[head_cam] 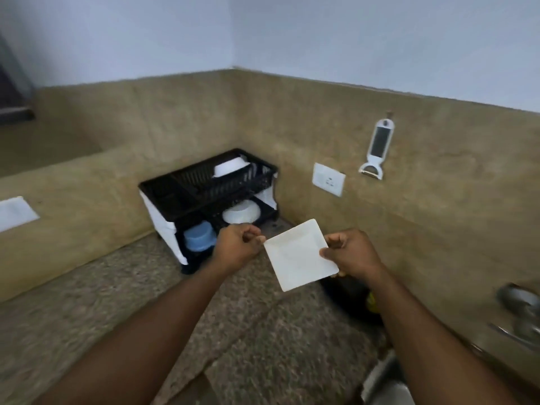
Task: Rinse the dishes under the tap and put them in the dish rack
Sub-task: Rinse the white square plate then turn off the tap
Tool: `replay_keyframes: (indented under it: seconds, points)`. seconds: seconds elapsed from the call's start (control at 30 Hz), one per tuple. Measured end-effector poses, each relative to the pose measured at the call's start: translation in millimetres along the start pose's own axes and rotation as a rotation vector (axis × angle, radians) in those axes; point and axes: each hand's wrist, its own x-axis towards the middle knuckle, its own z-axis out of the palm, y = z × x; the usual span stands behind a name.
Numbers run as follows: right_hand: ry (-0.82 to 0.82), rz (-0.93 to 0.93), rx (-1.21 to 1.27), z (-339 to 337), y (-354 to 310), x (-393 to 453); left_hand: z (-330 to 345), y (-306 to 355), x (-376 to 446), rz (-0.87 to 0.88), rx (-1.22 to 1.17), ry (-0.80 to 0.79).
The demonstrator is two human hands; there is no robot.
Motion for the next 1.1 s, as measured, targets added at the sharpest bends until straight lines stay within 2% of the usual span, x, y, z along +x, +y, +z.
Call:
replay_keyframes:
  seconds: [0.13, 0.27, 0.37, 0.53, 0.6, 0.7, 0.83, 1.0, 1.1]
  points:
    - [0.140, -0.163, -0.041, 61, -45, 80, -74, -53, 72, -0.010, 0.453, 0.011]
    - [0.257, -0.334, -0.112, 106, -96, 152, -121, -91, 129, -0.142, 0.700, -0.054]
    - [0.303, -0.507, -0.274, 137, -124, 217, -137, -124, 162, -0.225, 0.742, -0.060]
    - [0.407, -0.780, -0.559, 193, -157, 311, -132, -160, 189, -0.318, 0.676, -0.209]
    - [0.357, -0.852, -0.696, 217, -166, 342, -123, -169, 190, -0.294, 0.712, -0.210]
    - [0.197, -0.870, -0.932, 253, -175, 380, -118, -175, 186, -0.250, 0.760, -0.179]
    - [0.057, -0.926, -1.132, 288, -173, 410, -120, -180, 185, -0.239, 0.782, -0.178]
    - [0.037, -0.972, -1.201, 312, -160, 420, -114, -183, 188, -0.215, 0.822, -0.160]
    - [-0.046, -0.928, -1.214, 320, -152, 424, -113, -185, 188, -0.216, 0.828, -0.165]
